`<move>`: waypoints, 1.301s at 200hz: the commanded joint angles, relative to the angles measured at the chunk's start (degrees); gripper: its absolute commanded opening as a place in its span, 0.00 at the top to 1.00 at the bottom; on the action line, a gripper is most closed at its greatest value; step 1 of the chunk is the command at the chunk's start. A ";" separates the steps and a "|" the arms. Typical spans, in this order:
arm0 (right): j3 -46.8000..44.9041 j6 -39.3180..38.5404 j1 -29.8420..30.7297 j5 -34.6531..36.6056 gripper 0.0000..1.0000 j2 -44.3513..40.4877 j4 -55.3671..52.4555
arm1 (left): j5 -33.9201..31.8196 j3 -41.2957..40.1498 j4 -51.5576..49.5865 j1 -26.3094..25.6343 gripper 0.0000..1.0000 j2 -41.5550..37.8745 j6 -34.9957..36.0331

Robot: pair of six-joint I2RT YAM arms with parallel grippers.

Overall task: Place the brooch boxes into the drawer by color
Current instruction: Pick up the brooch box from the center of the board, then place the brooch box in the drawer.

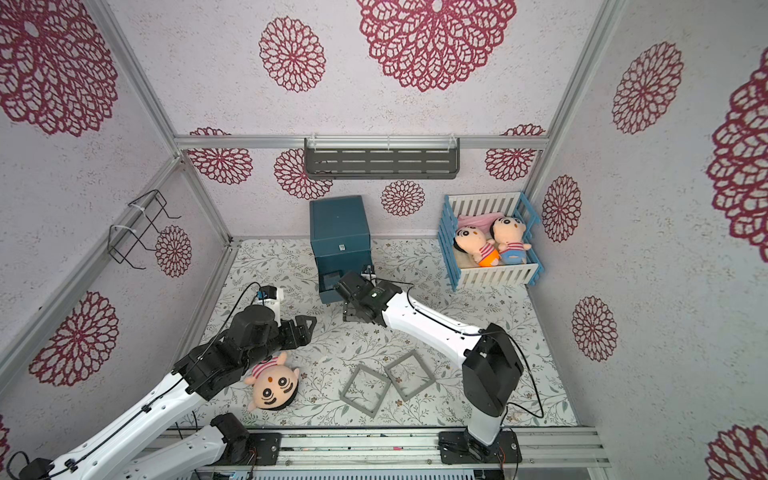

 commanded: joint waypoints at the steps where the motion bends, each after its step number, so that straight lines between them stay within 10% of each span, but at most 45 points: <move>1: 6.90 -7.01 -2.39 0.07 0.47 2.38 -2.77 | 3.28 2.56 0.87 2.25 0.16 2.25 2.53; 129: 48.71 -19.88 -9.57 -3.25 0.46 29.10 -17.56 | 8.73 11.21 2.94 11.91 0.16 14.66 2.25; 260: 50.26 -20.97 -11.23 -5.61 0.43 35.63 -14.80 | 10.92 14.97 4.87 14.97 0.16 20.96 0.43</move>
